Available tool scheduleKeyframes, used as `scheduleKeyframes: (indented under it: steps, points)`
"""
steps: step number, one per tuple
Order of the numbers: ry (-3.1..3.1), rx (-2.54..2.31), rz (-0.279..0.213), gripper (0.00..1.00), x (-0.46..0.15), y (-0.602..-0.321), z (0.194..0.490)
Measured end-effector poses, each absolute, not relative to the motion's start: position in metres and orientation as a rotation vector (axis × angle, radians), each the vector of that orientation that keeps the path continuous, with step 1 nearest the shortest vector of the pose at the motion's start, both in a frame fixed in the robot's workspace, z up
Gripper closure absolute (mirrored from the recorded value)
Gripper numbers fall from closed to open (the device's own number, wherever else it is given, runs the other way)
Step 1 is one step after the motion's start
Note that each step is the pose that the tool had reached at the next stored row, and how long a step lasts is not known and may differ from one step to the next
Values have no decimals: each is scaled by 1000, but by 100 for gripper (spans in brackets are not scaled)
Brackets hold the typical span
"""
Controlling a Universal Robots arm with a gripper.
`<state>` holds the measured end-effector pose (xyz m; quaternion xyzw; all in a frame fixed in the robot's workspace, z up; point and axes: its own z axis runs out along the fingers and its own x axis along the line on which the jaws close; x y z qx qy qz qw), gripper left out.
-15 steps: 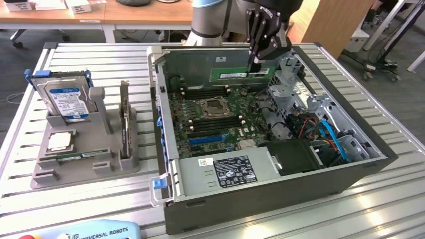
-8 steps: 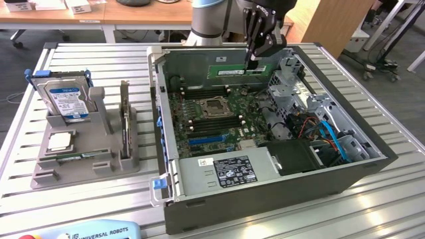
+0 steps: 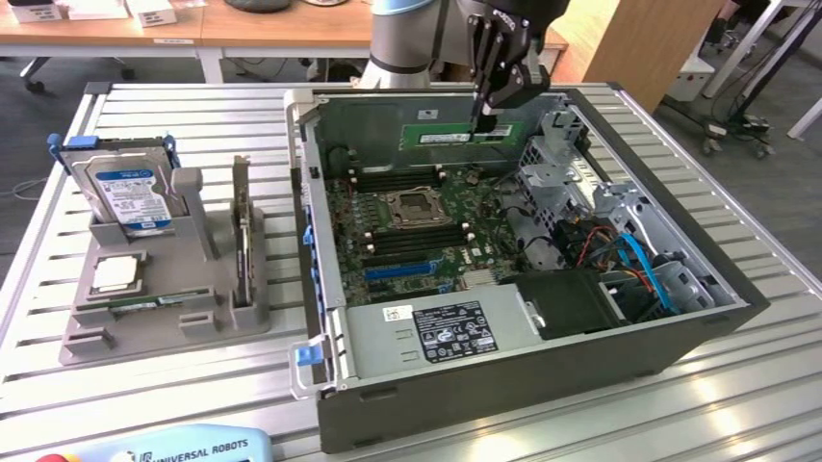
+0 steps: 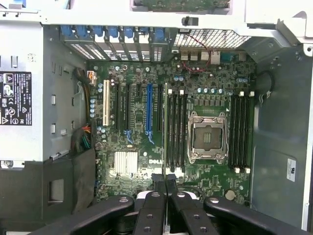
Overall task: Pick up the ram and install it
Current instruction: 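Pick up the ram and move it above insertion slot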
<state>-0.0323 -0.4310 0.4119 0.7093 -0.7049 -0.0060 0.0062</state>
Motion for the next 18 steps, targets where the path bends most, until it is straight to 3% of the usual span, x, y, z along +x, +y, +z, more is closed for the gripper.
scheduleKeyframes:
  steps: [18]
  points:
    - [-2210, 2213, -22, 89, -32, -431, 381]
